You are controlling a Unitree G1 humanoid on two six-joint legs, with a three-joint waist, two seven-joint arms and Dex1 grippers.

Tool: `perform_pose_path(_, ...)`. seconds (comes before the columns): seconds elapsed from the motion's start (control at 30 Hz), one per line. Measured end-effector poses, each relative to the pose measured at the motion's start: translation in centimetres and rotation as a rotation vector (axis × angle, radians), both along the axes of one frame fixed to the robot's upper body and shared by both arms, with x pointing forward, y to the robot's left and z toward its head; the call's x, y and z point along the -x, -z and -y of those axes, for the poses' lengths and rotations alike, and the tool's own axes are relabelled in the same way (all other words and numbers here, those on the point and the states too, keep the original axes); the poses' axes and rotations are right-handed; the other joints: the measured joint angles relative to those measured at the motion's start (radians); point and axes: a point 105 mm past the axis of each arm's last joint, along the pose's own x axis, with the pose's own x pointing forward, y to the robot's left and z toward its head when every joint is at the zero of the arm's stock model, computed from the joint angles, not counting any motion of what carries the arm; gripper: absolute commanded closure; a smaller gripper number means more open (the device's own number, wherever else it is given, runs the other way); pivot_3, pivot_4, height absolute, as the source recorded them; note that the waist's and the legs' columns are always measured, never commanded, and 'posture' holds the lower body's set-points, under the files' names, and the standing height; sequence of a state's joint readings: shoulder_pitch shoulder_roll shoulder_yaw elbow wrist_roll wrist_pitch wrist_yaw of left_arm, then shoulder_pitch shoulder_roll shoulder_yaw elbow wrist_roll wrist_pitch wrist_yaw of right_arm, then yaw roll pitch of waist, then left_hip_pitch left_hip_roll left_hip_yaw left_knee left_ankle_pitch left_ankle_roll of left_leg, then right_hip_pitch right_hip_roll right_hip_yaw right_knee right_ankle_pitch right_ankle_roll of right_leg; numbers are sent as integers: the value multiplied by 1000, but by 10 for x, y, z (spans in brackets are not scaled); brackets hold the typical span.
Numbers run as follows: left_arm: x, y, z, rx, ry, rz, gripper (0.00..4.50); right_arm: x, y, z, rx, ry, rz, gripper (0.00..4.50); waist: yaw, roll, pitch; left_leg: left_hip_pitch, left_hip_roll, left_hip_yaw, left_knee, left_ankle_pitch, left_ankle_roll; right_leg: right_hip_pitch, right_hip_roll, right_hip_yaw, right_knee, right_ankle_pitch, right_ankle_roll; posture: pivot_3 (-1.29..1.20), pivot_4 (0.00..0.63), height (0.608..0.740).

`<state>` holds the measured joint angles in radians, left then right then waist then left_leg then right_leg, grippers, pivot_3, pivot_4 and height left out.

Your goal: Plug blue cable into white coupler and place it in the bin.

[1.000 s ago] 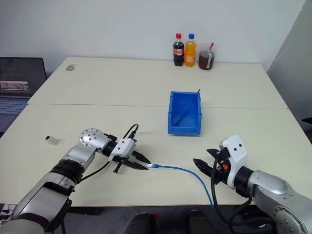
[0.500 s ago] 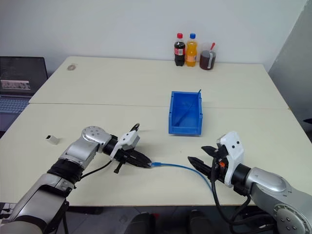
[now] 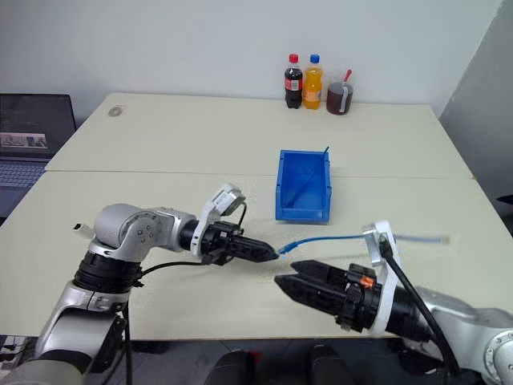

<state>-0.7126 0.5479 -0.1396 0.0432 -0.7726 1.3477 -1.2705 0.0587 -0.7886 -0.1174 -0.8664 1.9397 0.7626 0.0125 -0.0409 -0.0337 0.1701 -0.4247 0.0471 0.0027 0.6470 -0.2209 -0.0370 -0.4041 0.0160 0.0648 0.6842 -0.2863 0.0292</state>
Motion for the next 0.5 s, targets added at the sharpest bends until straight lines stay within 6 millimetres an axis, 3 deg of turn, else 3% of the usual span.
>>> perform_pose_path(0.13, 0, 3, -2, -5, -36, -37, 4306, 0, -1, 1, 29, 4, 4, 1138, -1, 0, 0, 1, 0, 1, 0, 0, 0, 0, 0, 0, 0, 0, 0, 0, 150, 740)
perform_pose_path(0.5, 16, -24, -1, 148, 36, -222, 4306, -19, 16, 3, 53, 72, -88, 1138, 8, 0, 0, 0, 0, 1, 0, 0, 0, 0, 0, 1, -1, 0, 0, 0, 150, 740)
